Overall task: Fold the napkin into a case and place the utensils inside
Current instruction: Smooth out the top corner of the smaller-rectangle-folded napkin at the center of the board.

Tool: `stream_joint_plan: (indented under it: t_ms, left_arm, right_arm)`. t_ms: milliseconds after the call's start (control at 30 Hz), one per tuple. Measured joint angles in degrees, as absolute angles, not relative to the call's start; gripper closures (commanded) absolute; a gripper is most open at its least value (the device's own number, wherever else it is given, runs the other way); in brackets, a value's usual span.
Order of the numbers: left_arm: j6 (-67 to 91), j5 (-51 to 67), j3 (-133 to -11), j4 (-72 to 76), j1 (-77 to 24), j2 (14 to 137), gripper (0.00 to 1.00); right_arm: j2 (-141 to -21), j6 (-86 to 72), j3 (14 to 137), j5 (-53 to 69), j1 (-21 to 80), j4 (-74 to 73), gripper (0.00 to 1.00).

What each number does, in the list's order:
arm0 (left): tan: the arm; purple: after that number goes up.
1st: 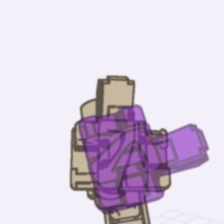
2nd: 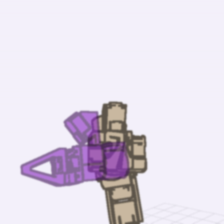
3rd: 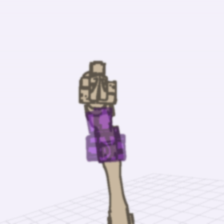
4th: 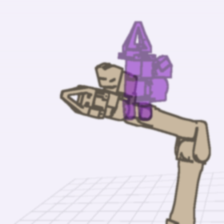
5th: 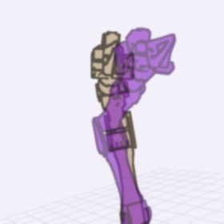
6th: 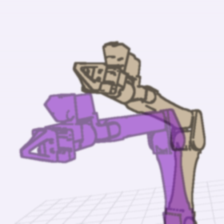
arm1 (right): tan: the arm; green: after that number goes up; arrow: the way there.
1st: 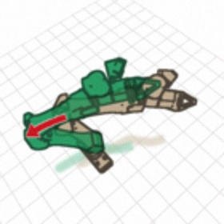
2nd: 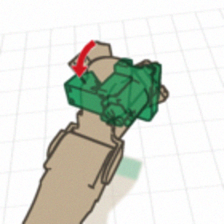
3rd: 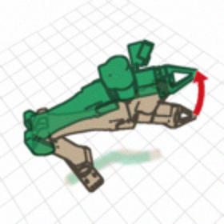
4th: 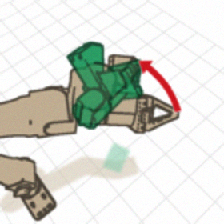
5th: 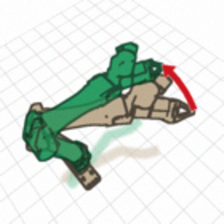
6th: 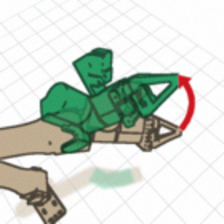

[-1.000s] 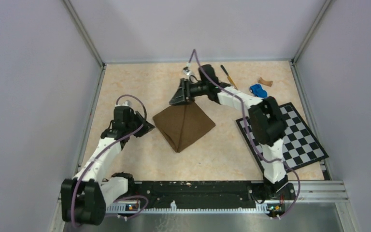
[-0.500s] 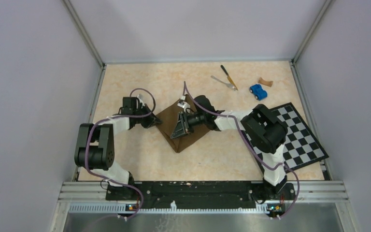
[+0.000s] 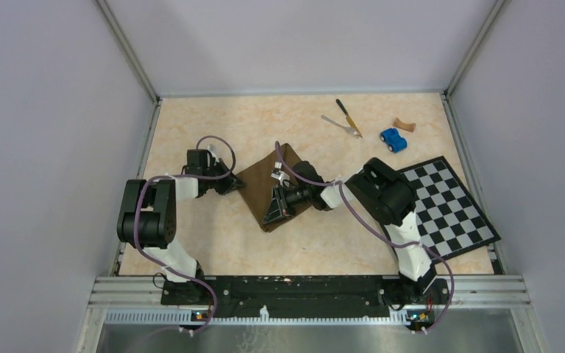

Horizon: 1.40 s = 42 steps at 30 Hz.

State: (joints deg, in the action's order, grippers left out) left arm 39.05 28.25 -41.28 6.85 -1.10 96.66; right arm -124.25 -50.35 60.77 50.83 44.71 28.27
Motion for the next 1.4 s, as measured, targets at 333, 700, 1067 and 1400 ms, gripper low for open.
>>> stream_joint_plan:
  t_ms: [333,700,1067,1400]
  left_arm:
    - [39.1,28.7,-42.4,6.8,-0.9,97.7,0.99]
    - [38.4,27.4,-46.3,2.6,-0.8,99.0,0.84]
    - [31.7,21.5,-50.0,-7.4,-1.3,92.4,0.37]
    - [30.0,18.3,-51.1,-11.3,-1.3,92.3,0.55]
  right_arm:
    - [-118.1,-46.9,60.8,50.1,44.9,22.7,0.71]
    - [-117.1,-41.5,60.9,47.2,45.2,17.1,0.6]
    - [-117.1,-39.4,60.9,45.6,45.2,15.3,0.59]
    - [-117.1,-39.1,60.8,44.8,45.2,15.1,0.67]
